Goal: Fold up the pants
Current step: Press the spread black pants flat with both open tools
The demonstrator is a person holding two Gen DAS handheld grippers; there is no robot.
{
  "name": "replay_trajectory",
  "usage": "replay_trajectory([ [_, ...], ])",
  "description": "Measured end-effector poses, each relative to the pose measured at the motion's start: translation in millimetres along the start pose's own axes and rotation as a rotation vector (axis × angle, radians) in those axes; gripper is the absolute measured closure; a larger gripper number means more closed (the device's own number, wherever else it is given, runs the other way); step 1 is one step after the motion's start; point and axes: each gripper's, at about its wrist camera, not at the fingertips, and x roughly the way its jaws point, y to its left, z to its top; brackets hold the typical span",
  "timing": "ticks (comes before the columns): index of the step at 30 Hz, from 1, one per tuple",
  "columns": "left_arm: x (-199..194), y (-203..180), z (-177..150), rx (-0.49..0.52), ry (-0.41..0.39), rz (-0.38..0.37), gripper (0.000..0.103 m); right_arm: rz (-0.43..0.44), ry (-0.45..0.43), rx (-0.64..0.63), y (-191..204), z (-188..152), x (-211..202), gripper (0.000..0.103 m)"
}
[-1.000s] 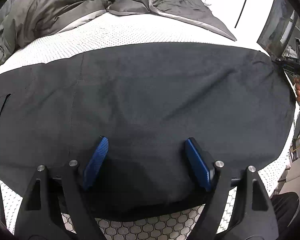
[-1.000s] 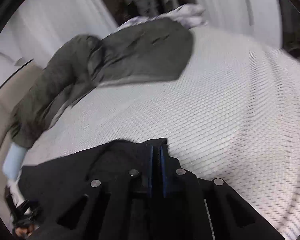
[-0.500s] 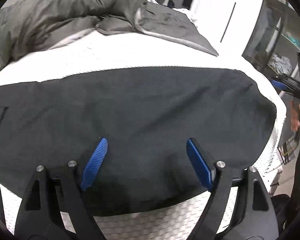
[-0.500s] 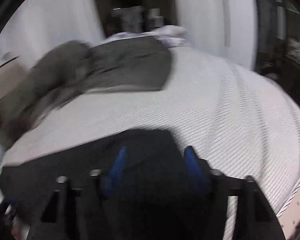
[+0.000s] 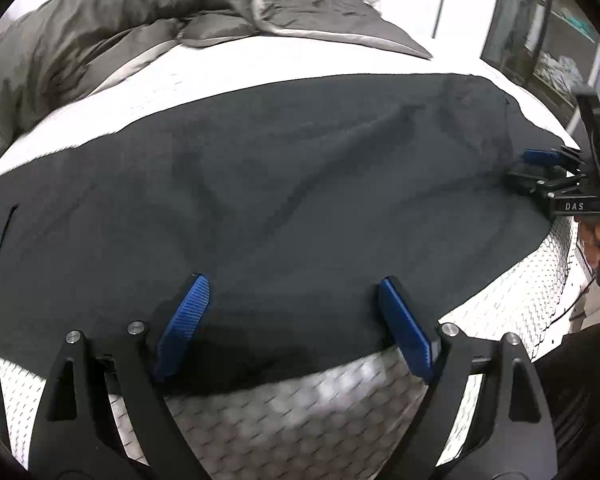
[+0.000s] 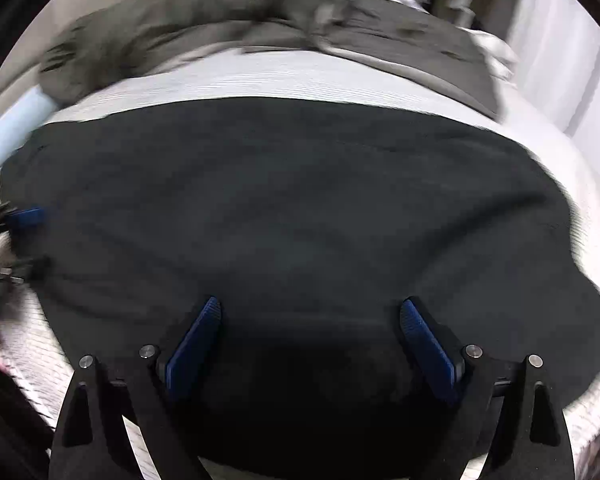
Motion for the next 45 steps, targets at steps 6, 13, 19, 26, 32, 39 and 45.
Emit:
replay_trajectory([
  [6,-17.1,-4.4,8.3,-0.020,-0.050,-0.033,0.018,0.032,-0.075,0.096,-24.4,2.8,-19.8,0.011],
  [13,39.9,-43.8,51.0,0.010,0.051,-0.008,0.018,0.146,-0.096,0.044,38.7,41.9,11.9,0.011],
  [19,41.7,-13.1,51.1,-0.061,0.079,0.012,0.018,-0.058,-0.006,0.067,4.9,38.2,28.9,0.011],
  [26,12.9,27.4,28.9,-0.133,0.011,0.080,0.018,-0.168,-0.046,0.128,-43.5,15.4,12.0,0.012],
  [32,3.6,-37.5,22.8,0.026,-0.018,-0.074,0.018,0.149,-0.097,0.048,16.9,13.7,-13.4,0.012],
  [39,8.4,-34.8,10.1,0.057,0.027,-0.007,0.016,0.132,-0.012,-0.114,40.1,0.4,3.3,0.012],
  [45,-20.2,20.9,-12.8,-0.015,-0.010,0.031,0.014,0.047,-0.019,-0.011,-8.4,-6.6,-2.1,0.011],
])
